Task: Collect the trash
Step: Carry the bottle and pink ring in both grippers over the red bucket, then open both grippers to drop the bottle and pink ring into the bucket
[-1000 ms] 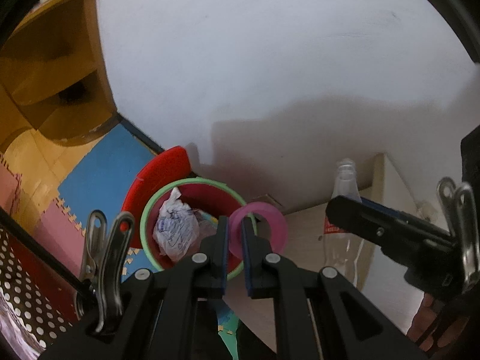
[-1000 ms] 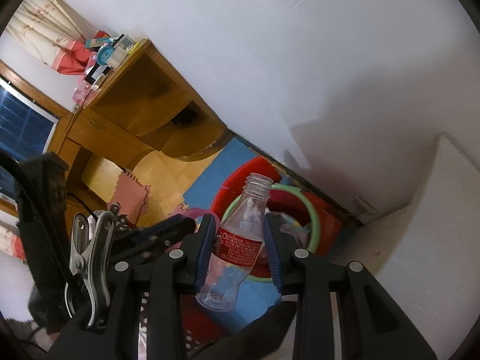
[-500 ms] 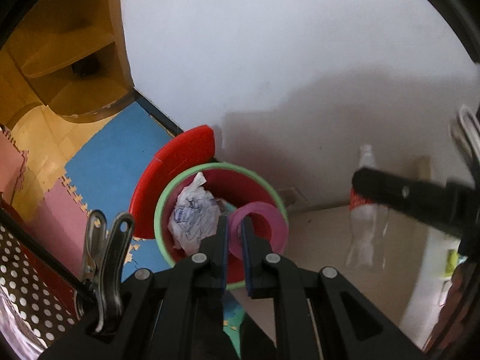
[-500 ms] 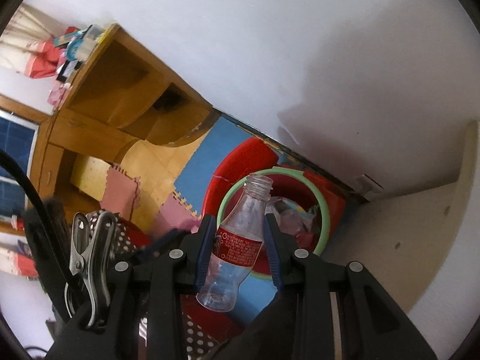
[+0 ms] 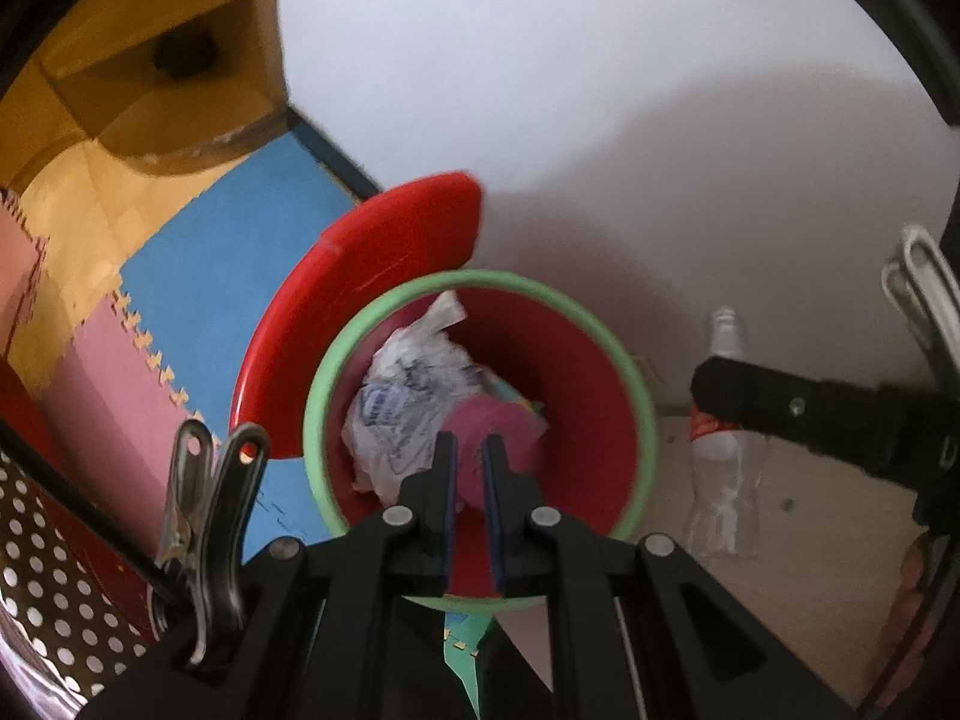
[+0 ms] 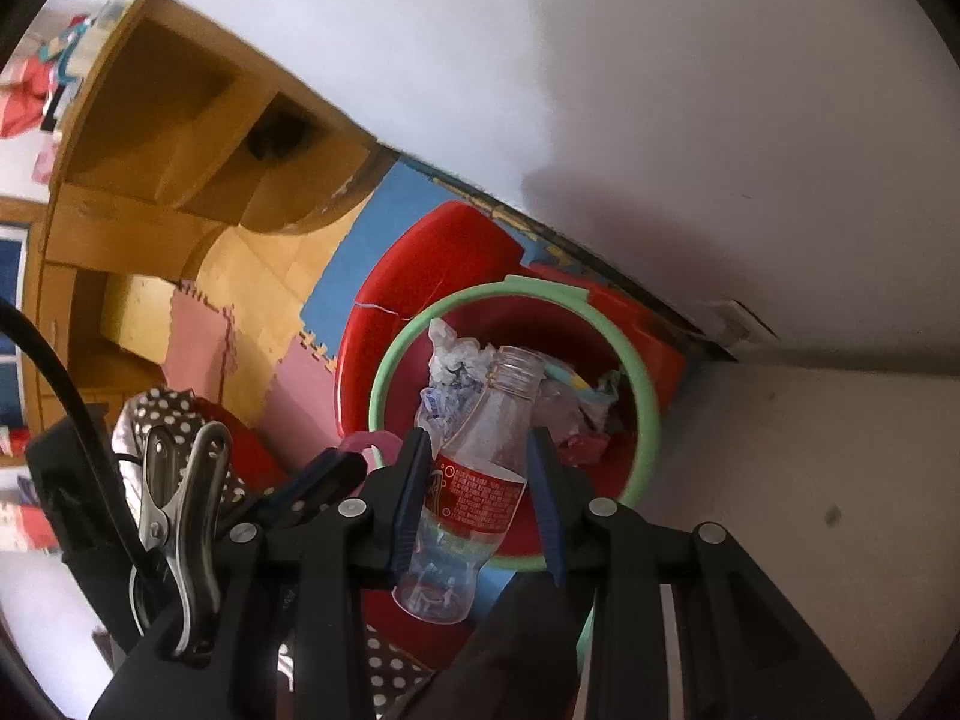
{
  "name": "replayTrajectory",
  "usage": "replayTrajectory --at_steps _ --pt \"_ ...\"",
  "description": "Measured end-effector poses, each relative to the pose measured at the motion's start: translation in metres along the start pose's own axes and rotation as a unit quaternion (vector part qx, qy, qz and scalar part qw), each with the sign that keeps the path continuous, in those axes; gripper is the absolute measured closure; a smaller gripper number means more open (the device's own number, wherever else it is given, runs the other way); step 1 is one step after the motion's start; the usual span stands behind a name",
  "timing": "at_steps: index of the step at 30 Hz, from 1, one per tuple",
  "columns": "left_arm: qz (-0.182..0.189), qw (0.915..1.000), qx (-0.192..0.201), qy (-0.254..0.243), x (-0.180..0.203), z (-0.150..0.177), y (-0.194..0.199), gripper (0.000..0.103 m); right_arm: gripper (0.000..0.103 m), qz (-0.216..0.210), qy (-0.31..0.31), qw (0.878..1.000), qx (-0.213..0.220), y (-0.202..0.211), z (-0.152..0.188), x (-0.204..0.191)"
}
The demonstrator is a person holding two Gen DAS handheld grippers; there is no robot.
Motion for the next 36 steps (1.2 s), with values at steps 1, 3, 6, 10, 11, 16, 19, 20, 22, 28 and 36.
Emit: replayTrajectory --at_steps 1,3,6,10,11,16,19,20,22,28,36 --pt "-0.003 1.0000 -0.001 0.005 -0.005 0.000 -0.007 0.095 0.069 -0.008 -0.002 1.000 -0.008 -0.012 -0.003 -0.002" --pt "-0.009 0.9998 -0.002 0.017 -0.014 -0.002 -0.021 0.095 0.069 -0.022 -0.009 0.999 -0.023 -0.034 -0.005 -0.003" --pt "-0.011 0.9993 -0.008 0.033 -0.023 -0.002 -0.041 0.095 0.069 -0.044 -0.024 0.998 -0.041 -0.068 -0.010 -0.003" --pt "-0.017 0.9989 -0.010 0.041 -0.031 -0.002 -0.061 0.095 0.069 -0.049 -0.021 0.996 -0.065 -0.105 -0.016 0.000" --pt "-0.017 0.9987 -0.010 0.046 -0.033 -0.002 -0.064 0.095 0.069 -0.047 -0.018 0.996 -0.069 -0.111 -0.017 0.003" --pt "-0.020 0.9978 -0.012 0.062 -0.041 0.000 -0.072 0.093 0.069 -0.054 -0.028 0.994 -0.089 -0.138 -0.019 0.010" --pt "-0.021 0.9977 -0.011 0.064 -0.044 0.001 -0.072 0.078 0.069 -0.065 -0.034 0.992 -0.107 -0.150 -0.013 0.008" --pt "-0.024 0.9977 -0.010 0.063 -0.045 0.000 -0.070 0.071 0.069 -0.071 -0.035 0.991 -0.110 -0.152 -0.013 0.007" --pt "-0.028 0.9975 -0.003 0.065 -0.047 0.000 -0.064 0.051 0.069 -0.082 -0.035 0.989 -0.116 -0.155 -0.009 0.003" --pt "-0.025 0.9963 0.010 0.082 -0.058 -0.005 -0.040 0.034 0.038 -0.089 -0.021 0.989 -0.116 -0.150 -0.004 -0.008" --pt "-0.022 0.9968 0.022 0.074 -0.051 -0.008 -0.004 0.032 0.028 -0.091 -0.006 0.992 -0.093 -0.114 -0.005 -0.021"
Point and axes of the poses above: each gripper's, at about its wrist camera, not at the fingertips, and y roughly against the way its jaws point, x to its right, z to its underside, the point moved 10 cm from there along -y, roughly the way its jaws point
